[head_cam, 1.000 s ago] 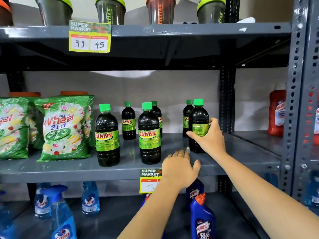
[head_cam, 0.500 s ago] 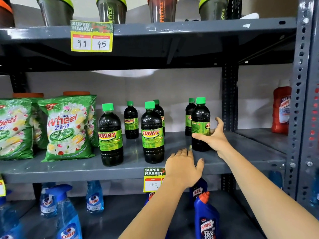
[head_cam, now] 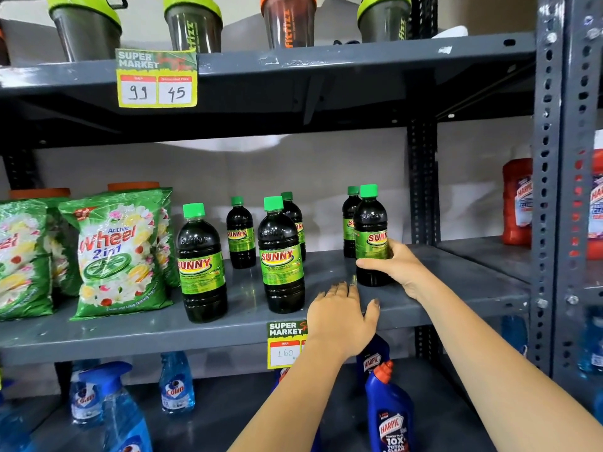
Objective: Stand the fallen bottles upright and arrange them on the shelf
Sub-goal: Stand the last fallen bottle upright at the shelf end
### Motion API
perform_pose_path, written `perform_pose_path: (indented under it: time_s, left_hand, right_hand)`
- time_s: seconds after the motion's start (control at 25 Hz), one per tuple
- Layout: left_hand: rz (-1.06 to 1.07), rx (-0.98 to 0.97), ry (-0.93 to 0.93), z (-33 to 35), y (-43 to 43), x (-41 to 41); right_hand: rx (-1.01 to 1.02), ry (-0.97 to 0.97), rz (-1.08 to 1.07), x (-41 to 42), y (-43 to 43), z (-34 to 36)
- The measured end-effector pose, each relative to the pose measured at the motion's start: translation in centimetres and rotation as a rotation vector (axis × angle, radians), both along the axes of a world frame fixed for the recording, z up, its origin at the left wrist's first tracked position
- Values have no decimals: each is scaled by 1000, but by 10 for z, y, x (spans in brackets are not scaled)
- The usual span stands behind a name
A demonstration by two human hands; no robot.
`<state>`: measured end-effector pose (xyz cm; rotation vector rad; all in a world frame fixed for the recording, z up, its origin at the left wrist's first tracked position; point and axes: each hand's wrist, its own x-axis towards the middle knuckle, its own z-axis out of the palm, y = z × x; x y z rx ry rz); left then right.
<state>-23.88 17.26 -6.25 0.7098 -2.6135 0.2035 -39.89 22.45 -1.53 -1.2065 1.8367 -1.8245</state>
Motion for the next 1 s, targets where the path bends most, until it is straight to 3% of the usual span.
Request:
perform_pose_path:
  time_s: [0.52,0.72,1.0]
  left_hand:
    - [3,-11,-6,1,0,0]
    - [5,-11,3,0,2,2]
    - [7,12,6,3,7,4]
  right_hand:
    - [46,19,-90,5,7,10]
    - [149,111,-36,8,19,14]
    - [124,238,-74,14,38,3]
